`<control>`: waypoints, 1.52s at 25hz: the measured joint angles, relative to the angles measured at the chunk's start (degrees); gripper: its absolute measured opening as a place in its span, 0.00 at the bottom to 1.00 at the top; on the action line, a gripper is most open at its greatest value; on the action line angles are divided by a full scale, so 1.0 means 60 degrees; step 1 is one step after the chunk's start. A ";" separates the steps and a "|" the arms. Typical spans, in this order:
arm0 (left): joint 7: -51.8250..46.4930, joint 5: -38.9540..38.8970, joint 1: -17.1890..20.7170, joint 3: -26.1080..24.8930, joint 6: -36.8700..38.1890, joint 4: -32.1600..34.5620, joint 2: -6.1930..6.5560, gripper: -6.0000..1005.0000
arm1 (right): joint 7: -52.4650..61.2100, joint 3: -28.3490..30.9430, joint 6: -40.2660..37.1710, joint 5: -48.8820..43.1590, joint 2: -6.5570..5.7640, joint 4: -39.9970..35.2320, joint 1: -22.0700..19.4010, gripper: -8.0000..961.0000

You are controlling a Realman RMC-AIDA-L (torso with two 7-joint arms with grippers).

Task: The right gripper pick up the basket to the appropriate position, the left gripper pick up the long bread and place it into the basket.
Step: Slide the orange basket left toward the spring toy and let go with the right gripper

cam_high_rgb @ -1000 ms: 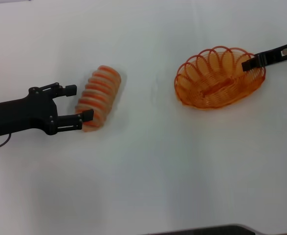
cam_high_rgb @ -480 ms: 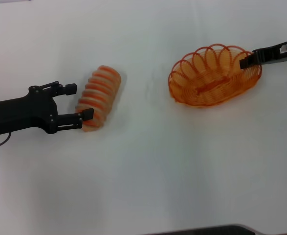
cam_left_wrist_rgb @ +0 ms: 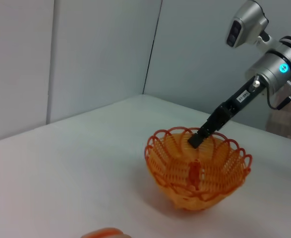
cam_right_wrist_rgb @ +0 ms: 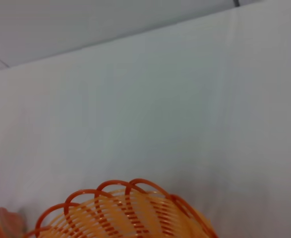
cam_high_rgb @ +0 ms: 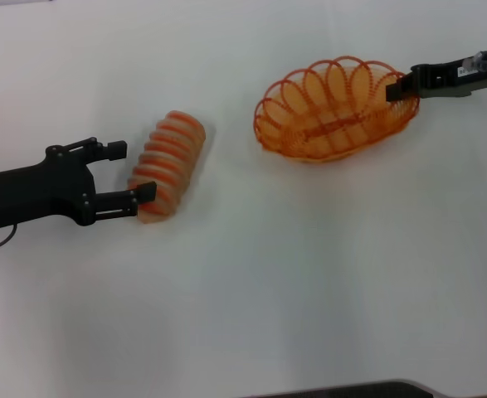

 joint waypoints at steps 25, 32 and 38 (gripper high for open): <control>0.0013 0.0019 0.0030 -0.0332 -0.0329 0.0478 -0.0166 0.85 | 0.0475 0.0059 0.1400 0.1266 0.0787 0.0654 -0.0059 0.11; 0.0027 0.0019 0.0020 -0.0289 -0.0405 0.0501 -0.0199 0.85 | 0.0324 0.0022 0.1498 0.1281 0.0787 0.0936 -0.0063 0.11; 0.0028 0.0024 0.0020 -0.0262 -0.0477 0.0552 -0.0232 0.85 | 0.0277 0.0036 0.1473 0.1294 0.0787 0.0940 -0.0068 0.11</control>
